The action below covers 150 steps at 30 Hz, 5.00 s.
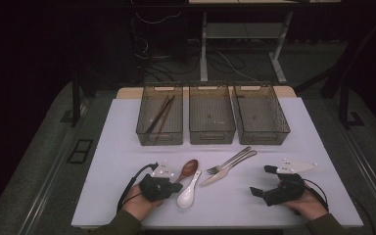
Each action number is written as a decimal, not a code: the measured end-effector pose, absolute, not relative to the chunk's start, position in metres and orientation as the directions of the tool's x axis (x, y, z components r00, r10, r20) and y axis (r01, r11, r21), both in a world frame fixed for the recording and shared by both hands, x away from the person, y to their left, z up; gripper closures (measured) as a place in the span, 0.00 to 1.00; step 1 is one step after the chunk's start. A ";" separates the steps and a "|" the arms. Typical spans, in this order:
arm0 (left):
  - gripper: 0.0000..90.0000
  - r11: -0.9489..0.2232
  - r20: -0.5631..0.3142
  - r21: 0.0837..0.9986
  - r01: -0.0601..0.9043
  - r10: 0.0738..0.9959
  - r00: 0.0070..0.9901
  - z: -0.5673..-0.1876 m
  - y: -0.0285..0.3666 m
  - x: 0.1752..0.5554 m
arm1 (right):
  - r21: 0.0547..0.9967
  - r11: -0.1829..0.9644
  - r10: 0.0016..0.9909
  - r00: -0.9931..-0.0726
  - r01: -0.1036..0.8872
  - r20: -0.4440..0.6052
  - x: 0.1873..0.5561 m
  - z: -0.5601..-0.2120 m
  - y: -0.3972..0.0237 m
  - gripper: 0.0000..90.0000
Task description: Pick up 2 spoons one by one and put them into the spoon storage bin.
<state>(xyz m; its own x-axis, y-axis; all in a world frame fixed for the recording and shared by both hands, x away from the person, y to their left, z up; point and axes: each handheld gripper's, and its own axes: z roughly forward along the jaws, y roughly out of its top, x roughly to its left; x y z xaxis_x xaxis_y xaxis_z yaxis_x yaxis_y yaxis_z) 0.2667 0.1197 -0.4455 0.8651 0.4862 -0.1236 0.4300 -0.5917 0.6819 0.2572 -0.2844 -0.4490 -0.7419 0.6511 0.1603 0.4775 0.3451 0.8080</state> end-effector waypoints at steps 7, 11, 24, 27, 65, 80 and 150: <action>0.99 -0.604 -0.102 0.679 0.418 0.487 0.868 -0.445 0.121 0.268 | 0.809 0.344 0.651 -0.742 0.477 0.161 0.257 -0.449 -0.285 0.01; 0.99 -0.604 -0.096 0.678 0.420 0.494 0.864 -0.445 0.121 0.268 | 0.809 0.344 0.650 -0.743 0.476 0.161 0.257 -0.449 -0.285 0.01; 0.99 -0.614 -0.056 0.665 0.425 0.527 0.848 -0.443 0.131 0.271 | 0.809 0.344 0.650 -0.743 0.476 0.160 0.257 -0.449 -0.285 0.01; 0.99 -0.615 -0.048 0.663 0.428 0.535 0.844 -0.442 0.133 0.272 | 0.810 0.345 0.649 -0.743 0.475 0.160 0.257 -0.449 -0.285 0.01; 0.89 -0.486 -0.058 0.734 0.475 0.652 0.756 -0.429 0.173 0.294 | 0.807 0.348 0.650 -0.743 0.477 0.159 0.257 -0.449 -0.284 0.01; 0.39 -0.437 -0.175 0.788 0.434 0.517 0.838 -0.424 0.124 0.327 | 0.807 0.350 0.649 -0.745 0.476 0.157 0.258 -0.450 -0.284 0.01; 0.66 -0.611 -0.121 0.693 0.382 0.425 0.897 -0.446 0.100 0.334 | 0.808 0.355 0.645 -0.748 0.471 0.152 0.258 -0.450 -0.284 0.01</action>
